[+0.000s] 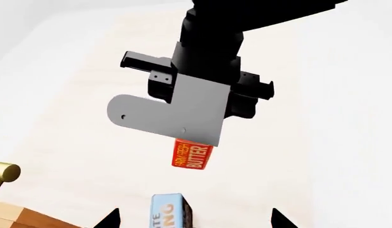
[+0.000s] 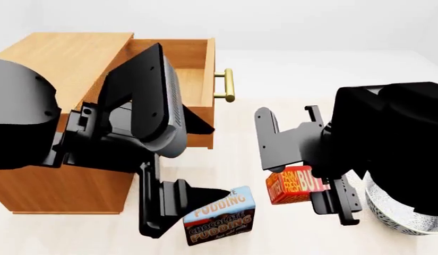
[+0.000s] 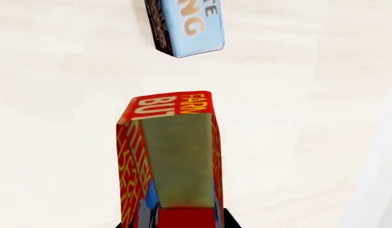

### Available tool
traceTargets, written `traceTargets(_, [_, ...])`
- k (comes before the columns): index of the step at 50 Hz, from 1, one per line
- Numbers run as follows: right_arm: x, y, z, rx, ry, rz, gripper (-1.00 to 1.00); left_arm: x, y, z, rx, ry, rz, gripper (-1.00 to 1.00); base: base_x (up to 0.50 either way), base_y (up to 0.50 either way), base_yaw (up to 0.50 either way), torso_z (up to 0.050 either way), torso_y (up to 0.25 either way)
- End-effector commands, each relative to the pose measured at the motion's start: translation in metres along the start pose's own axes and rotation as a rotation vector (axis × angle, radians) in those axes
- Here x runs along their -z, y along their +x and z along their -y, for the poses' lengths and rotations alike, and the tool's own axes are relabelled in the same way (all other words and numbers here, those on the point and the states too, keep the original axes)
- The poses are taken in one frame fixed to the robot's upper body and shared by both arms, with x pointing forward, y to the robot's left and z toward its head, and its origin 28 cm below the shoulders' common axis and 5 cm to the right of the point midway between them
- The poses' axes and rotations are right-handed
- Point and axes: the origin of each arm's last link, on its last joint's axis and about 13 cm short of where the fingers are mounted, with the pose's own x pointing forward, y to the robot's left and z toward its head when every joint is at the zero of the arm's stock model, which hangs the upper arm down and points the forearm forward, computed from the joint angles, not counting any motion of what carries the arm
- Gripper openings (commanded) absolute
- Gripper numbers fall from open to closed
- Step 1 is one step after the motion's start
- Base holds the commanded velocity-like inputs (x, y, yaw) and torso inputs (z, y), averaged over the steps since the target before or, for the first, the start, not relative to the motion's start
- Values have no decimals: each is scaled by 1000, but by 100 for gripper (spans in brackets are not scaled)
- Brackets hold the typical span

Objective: Put the butter at the back in the top drawer of the cabinet and close it.

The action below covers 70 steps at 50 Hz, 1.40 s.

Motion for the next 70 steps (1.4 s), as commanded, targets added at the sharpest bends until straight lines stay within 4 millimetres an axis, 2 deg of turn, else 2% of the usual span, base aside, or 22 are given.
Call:
traceTargets(1, [-8,-9,3,59,-27,21,-100,2,8,2,36,9,13,100,0,0,0,0,0])
traceTargets(26, [-23,-13,4,84,-61,63,-100,5,18,3,79,15,47,100,0,0,0,1,1])
traceTargets(46, [-27,-22,1,97,-62,71,-100,19,29,-7,31,9,33,100,0,0,0,0,1])
traceTargets(70, [-35,-30,3,116,-52,107,-100,31,39,-8,70,-2,50,100,0,0,0,0,1])
